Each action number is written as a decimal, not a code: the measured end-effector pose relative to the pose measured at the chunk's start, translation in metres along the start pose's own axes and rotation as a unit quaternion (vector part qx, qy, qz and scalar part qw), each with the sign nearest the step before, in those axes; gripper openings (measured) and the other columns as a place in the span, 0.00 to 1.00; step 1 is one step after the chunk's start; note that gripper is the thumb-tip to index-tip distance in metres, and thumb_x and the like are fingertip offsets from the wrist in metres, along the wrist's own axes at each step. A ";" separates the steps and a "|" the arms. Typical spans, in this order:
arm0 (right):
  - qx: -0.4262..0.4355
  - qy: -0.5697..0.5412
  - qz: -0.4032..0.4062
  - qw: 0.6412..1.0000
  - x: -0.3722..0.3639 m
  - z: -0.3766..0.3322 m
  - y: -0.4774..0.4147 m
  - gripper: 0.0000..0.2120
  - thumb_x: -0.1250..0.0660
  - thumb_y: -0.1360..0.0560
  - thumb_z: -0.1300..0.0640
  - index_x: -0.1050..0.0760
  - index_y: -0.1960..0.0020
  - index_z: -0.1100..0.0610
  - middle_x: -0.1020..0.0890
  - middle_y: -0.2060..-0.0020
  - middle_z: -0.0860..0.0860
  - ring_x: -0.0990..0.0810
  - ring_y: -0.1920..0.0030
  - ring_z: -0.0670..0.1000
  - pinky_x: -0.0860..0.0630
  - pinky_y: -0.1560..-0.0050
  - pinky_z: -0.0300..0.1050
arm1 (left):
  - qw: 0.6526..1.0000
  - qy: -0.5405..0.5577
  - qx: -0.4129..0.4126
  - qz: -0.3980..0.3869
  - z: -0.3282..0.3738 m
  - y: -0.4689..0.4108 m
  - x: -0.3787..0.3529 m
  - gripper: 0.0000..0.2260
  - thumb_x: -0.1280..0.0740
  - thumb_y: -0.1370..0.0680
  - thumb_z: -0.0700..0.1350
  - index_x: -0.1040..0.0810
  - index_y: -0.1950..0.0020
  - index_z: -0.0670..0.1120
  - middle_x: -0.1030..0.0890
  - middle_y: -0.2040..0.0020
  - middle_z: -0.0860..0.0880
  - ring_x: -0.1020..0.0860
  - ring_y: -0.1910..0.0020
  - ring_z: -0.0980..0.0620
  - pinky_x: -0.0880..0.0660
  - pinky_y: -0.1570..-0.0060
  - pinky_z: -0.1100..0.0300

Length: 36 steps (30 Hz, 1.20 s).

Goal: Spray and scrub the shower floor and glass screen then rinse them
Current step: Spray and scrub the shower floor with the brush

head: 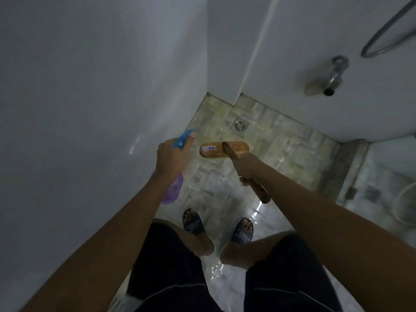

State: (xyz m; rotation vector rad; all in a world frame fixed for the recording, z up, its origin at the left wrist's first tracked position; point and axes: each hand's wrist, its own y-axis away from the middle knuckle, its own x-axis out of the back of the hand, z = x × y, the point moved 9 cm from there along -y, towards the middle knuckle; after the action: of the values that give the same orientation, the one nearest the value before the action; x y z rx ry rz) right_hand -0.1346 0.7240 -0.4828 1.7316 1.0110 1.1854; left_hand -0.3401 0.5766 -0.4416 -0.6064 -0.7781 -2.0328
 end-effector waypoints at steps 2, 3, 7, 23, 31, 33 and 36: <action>0.007 -0.002 0.007 1.000 -0.019 0.015 -0.058 0.08 0.44 0.18 0.59 0.30 0.52 0.62 0.24 0.57 0.61 0.26 0.69 0.55 0.25 0.70 0.45 | 1.000 -0.020 0.003 0.001 -0.038 -0.026 -0.036 0.30 0.35 0.21 0.63 0.21 0.65 0.36 0.19 0.69 0.40 0.18 0.66 0.42 0.19 0.63 0.45; 0.016 0.003 0.012 1.000 -0.028 0.020 -0.089 0.08 0.45 0.18 0.61 0.30 0.53 0.62 0.24 0.56 0.61 0.25 0.68 0.55 0.25 0.69 0.45 | 1.000 -0.025 0.006 0.007 -0.056 -0.039 -0.052 0.31 0.34 0.22 0.64 0.21 0.65 0.36 0.19 0.68 0.40 0.18 0.66 0.42 0.19 0.63 0.45; 0.044 0.039 0.017 0.998 -0.068 0.037 -0.199 0.09 0.45 0.19 0.64 0.28 0.45 0.64 0.22 0.50 0.64 0.24 0.65 0.56 0.22 0.67 0.48 | 0.998 -0.064 -0.017 0.015 -0.114 -0.089 -0.112 0.30 0.35 0.21 0.63 0.26 0.70 0.38 0.22 0.71 0.40 0.20 0.68 0.42 0.23 0.67 0.48; 0.064 0.162 0.017 0.984 -0.153 0.092 -0.376 0.17 0.46 0.16 0.54 0.36 0.31 0.61 0.25 0.46 0.59 0.23 0.60 0.55 0.24 0.72 0.47 | 0.998 -0.019 -0.062 -0.017 -0.206 -0.157 -0.221 0.36 0.36 0.24 0.68 0.22 0.65 0.33 0.20 0.68 0.35 0.20 0.70 0.36 0.22 0.72 0.41; 0.090 0.176 -0.009 0.980 -0.162 0.072 -0.387 0.16 0.48 0.15 0.60 0.28 0.34 0.64 0.21 0.49 0.56 0.23 0.57 0.51 0.21 0.52 0.43 | 0.998 -0.012 0.041 -0.040 -0.225 -0.175 -0.209 0.32 0.34 0.26 0.69 0.19 0.61 0.37 0.17 0.64 0.37 0.19 0.72 0.43 0.17 0.67 0.45; 0.114 0.160 0.026 0.980 -0.162 0.036 -0.411 0.17 0.48 0.16 0.61 0.31 0.31 0.65 0.23 0.38 0.60 0.22 0.45 0.55 0.26 0.40 0.47 | 0.999 0.000 0.031 -0.035 -0.222 -0.182 -0.209 0.32 0.33 0.27 0.69 0.18 0.60 0.37 0.16 0.64 0.38 0.19 0.72 0.45 0.17 0.66 0.46; 0.138 0.098 0.061 0.984 -0.156 -0.024 -0.438 0.19 0.49 0.15 0.59 0.32 0.29 0.65 0.27 0.33 0.61 0.25 0.35 0.61 0.26 0.44 0.50 | 0.999 0.015 0.032 -0.023 -0.222 -0.189 -0.206 0.32 0.34 0.28 0.71 0.18 0.60 0.40 0.16 0.63 0.40 0.20 0.73 0.47 0.19 0.67 0.51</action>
State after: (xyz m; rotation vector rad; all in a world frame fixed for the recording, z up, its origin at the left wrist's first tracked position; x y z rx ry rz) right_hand -0.2729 0.7473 -0.9273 1.9427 1.2506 1.3669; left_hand -0.4217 0.6139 -0.7872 -0.5254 -0.8434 -2.0455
